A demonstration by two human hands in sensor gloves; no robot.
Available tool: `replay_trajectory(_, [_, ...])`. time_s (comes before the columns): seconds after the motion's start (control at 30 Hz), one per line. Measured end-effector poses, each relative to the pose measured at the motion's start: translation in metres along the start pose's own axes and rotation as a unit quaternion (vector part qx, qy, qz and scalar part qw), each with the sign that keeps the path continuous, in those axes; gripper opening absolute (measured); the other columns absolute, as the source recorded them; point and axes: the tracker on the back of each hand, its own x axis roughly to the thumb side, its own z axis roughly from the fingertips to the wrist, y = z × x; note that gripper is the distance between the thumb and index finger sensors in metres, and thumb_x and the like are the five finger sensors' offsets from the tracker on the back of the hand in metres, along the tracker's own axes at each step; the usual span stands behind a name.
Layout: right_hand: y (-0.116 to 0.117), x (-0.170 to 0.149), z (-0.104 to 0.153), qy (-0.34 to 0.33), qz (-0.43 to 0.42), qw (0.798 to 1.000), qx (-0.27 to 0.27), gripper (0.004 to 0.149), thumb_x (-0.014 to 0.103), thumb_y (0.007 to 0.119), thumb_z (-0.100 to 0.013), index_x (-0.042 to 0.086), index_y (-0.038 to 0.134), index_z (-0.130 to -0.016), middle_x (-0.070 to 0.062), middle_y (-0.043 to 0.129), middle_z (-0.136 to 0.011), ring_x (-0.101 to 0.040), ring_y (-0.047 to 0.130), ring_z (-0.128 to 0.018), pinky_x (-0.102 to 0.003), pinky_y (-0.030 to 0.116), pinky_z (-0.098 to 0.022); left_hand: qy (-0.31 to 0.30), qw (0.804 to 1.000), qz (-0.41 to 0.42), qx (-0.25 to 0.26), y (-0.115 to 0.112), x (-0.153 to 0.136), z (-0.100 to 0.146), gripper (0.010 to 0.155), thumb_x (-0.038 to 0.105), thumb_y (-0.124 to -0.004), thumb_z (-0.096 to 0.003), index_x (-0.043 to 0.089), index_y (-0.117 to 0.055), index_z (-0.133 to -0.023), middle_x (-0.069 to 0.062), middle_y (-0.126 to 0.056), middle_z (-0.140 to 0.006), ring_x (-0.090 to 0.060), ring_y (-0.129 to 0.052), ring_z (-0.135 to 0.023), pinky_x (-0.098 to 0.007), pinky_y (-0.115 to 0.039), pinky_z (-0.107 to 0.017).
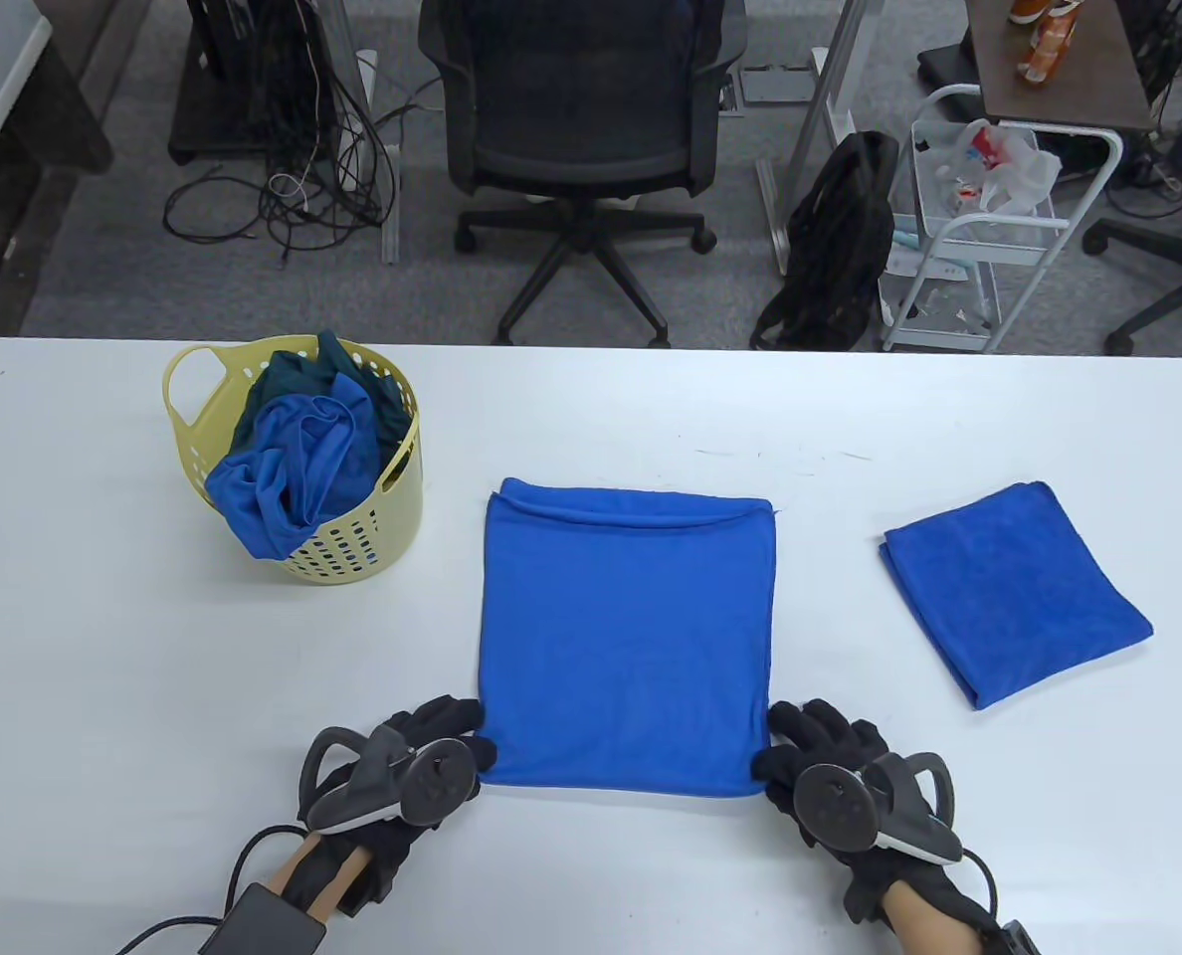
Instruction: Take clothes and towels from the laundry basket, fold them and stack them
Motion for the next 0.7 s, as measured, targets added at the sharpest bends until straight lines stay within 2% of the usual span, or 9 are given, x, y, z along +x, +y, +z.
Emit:
replay_trajectory(0.13, [-0.001,-0.004,-0.001,0.004,-0.018,1.000,0.023,0.036,0.029,0.076,-0.056,0.021,0.078,-0.092,-0.017,0.058,-0.116,-0.048,0.057,-0.104,-0.077,0.056,-0.067,-0.004,1.000,0.013,0.009,-0.001,-0.006,0.002,0.045,0.041,-0.081,-0.0532,0.033,-0.077,-0.097,0.000,-0.065,-0.120,-0.028,-0.069,-0.109,-0.054,-0.070,-0.075])
replay_trajectory(0.23, [-0.003,-0.008,-0.001,0.005,-0.042,0.998,0.042,0.038,0.028,0.070,-0.059,0.016,0.074,-0.095,-0.020,0.054,-0.117,-0.050,0.053,-0.105,-0.077,0.054,-0.067,-0.001,1.000,0.009,0.005,-0.001,-0.007,0.003,0.046,0.041,-0.075,-0.0555,0.030,-0.073,-0.100,-0.002,-0.064,-0.120,-0.030,-0.069,-0.109,-0.055,-0.070,-0.074])
replay_trajectory(0.37, [-0.008,-0.022,0.003,0.004,-0.147,0.989,0.024,0.040,0.026,0.063,-0.062,0.007,0.072,-0.096,-0.025,0.055,-0.116,-0.053,0.054,-0.103,-0.077,0.054,-0.067,0.006,0.999,0.042,0.024,0.006,-0.014,0.005,0.047,0.042,-0.073,-0.0558,0.029,-0.073,-0.100,-0.003,-0.075,-0.113,-0.029,-0.079,-0.102,-0.053,-0.075,-0.071])
replay_trajectory(0.5, [-0.018,-0.035,0.008,-0.026,-0.250,0.967,0.036,0.039,0.029,0.068,-0.063,0.002,0.078,-0.090,-0.027,0.059,-0.114,-0.054,0.055,-0.103,-0.078,0.053,-0.066,-0.033,0.991,0.127,-0.025,0.016,-0.026,0.008,0.046,0.044,-0.074,-0.0550,0.028,-0.076,-0.099,-0.005,-0.086,-0.105,-0.025,-0.094,-0.088,-0.049,-0.082,-0.066])
replay_trajectory(0.53, [-0.022,-0.038,0.010,-0.038,-0.279,0.959,0.044,0.039,0.030,0.071,-0.063,0.002,0.081,-0.087,-0.026,0.061,-0.113,-0.054,0.057,-0.103,-0.078,0.053,-0.066,-0.052,0.983,0.163,-0.061,0.018,-0.030,0.009,0.046,0.044,-0.074,-0.0553,0.028,-0.077,-0.098,-0.005,-0.087,-0.104,-0.024,-0.095,-0.086,-0.048,-0.083,-0.065])
replay_trajectory(0.6, [-0.029,-0.043,0.013,-0.071,-0.342,0.934,0.075,0.039,0.033,0.075,-0.062,0.001,0.084,-0.082,-0.024,0.066,-0.111,-0.053,0.059,-0.102,-0.079,0.052,-0.066,-0.098,0.956,0.241,-0.139,0.024,-0.035,0.012,0.046,0.044,-0.075,-0.0562,0.026,-0.078,-0.099,-0.006,-0.091,-0.101,-0.024,-0.098,-0.083,-0.049,-0.084,-0.064])
replay_trajectory(0.63, [-0.034,-0.045,0.016,-0.099,-0.397,0.907,0.099,0.039,0.033,0.076,-0.062,0.001,0.084,-0.081,-0.024,0.067,-0.110,-0.053,0.060,-0.102,-0.079,0.052,-0.066,-0.124,0.930,0.304,-0.165,0.030,-0.036,0.017,0.046,0.043,-0.075,-0.0578,0.025,-0.077,-0.100,-0.005,-0.095,-0.096,-0.023,-0.100,-0.080,-0.049,-0.084,-0.064])
replay_trajectory(0.67, [-0.038,-0.046,0.020,-0.123,-0.434,0.887,0.100,0.039,0.034,0.077,-0.062,0.000,0.085,-0.080,-0.024,0.068,-0.109,-0.053,0.062,-0.101,-0.079,0.053,-0.066,-0.147,0.913,0.347,-0.155,0.036,-0.036,0.023,0.047,0.044,-0.076,-0.0579,0.023,-0.078,-0.100,-0.004,-0.097,-0.092,-0.022,-0.102,-0.075,-0.048,-0.086,-0.061])
replay_trajectory(0.7, [-0.042,-0.047,0.022,-0.142,-0.455,0.876,0.079,0.039,0.034,0.078,-0.061,0.000,0.087,-0.078,-0.024,0.072,-0.107,-0.053,0.066,-0.100,-0.078,0.055,-0.065,-0.167,0.901,0.379,-0.131,0.044,-0.035,0.028,0.047,0.044,-0.077,-0.0581,0.023,-0.079,-0.100,-0.003,-0.099,-0.088,-0.021,-0.104,-0.072,-0.047,-0.087,-0.059])
